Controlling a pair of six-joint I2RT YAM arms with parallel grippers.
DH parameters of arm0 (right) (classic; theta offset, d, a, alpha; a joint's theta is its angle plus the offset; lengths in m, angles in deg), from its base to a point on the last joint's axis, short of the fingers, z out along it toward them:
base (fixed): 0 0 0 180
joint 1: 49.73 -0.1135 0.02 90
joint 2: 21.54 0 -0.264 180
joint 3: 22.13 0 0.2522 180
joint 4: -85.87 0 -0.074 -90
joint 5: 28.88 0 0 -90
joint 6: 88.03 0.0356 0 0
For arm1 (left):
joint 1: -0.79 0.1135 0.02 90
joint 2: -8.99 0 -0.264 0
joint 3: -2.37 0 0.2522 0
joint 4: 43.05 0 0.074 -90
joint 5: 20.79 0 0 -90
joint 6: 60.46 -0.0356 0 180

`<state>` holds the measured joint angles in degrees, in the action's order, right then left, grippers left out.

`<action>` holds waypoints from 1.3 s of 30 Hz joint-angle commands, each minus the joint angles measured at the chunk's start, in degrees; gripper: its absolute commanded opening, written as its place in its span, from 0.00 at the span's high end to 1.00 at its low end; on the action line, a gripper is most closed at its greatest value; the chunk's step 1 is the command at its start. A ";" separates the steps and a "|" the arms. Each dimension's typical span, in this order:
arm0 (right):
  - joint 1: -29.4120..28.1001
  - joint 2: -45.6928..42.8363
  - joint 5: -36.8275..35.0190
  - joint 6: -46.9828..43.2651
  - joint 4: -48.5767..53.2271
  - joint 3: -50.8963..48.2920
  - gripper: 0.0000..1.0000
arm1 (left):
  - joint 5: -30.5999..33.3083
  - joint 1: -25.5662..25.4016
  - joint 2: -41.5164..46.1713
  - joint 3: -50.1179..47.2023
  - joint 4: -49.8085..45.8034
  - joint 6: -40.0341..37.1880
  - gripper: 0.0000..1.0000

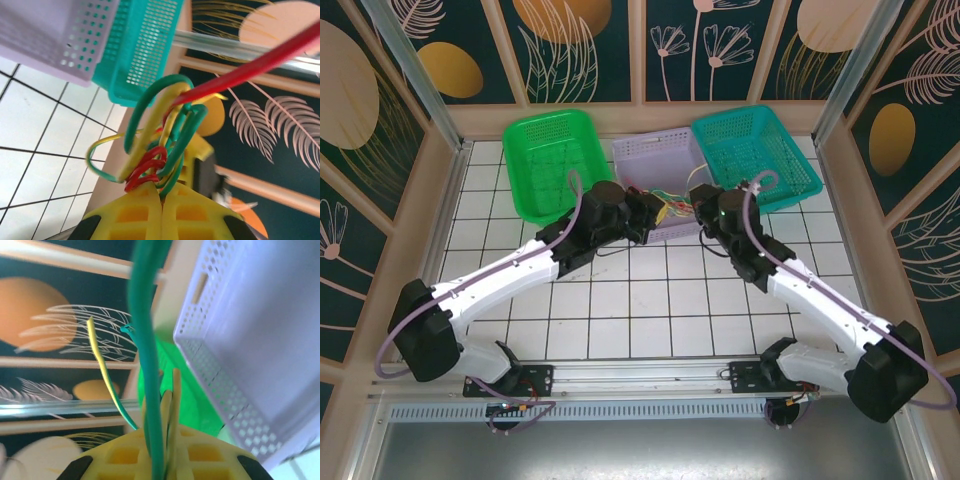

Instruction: Untangle the cables

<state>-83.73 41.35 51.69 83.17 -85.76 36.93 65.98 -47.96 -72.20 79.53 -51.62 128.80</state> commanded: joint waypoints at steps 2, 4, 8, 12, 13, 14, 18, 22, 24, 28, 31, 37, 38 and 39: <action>5.07 -2.64 9.54 36.82 -8.85 -7.86 1.00 | 9.00 1.44 5.00 -10.36 20.58 -8.32 1.00; 5.00 -1.64 13.63 45.92 -15.53 -11.31 1.00 | 10.02 1.46 6.28 -16.90 32.81 -9.95 1.00; 4.91 -0.68 20.00 55.11 -20.12 -12.72 1.00 | 8.25 1.42 6.52 -25.12 50.32 -15.64 1.00; 4.12 -3.31 21.03 55.18 -13.44 -10.10 1.00 | 6.13 1.43 7.36 -28.38 55.52 -21.66 1.00; 3.96 -4.17 21.04 54.68 -11.36 -9.64 1.00 | 5.80 1.46 7.80 -28.50 54.95 -22.84 1.00; 3.94 -5.28 21.33 53.79 -9.31 -9.32 1.00 | 5.65 1.45 8.39 -28.36 53.66 -24.12 1.00; 6.63 -7.11 26.30 38.49 2.83 -5.71 1.00 | 3.71 1.44 9.30 -25.79 46.24 -27.79 1.00; 7.19 -6.62 32.70 30.51 4.36 -5.99 1.00 | 0.13 1.45 8.85 -25.12 46.02 -31.11 1.00; 7.93 -7.80 33.95 28.03 4.21 -7.44 0.93 | -1.55 1.42 9.02 -24.81 44.93 -34.20 1.00; 12.77 -9.59 28.93 3.82 24.73 1.81 0.51 | -4.00 1.39 9.21 -21.82 36.48 -40.28 1.00; 14.64 -10.17 22.05 -15.68 35.41 11.13 0.35 | -5.57 1.44 8.86 -19.41 29.61 -44.04 1.00; 13.20 -10.61 18.94 -45.58 39.44 22.98 0.30 | -11.19 1.44 8.04 -17.84 26.06 -50.76 1.00; 12.82 -9.72 19.33 -49.71 40.51 24.49 0.30 | -12.99 1.41 7.52 -16.69 24.43 -52.49 1.00; 12.59 -8.57 20.88 -53.33 40.69 25.38 0.30 | -14.97 1.46 6.97 -15.72 23.22 -54.16 1.00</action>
<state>-70.24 31.01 72.91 50.32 -51.05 59.81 57.04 -46.50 -64.73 60.06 -25.48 81.85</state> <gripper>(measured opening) 0.698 0.038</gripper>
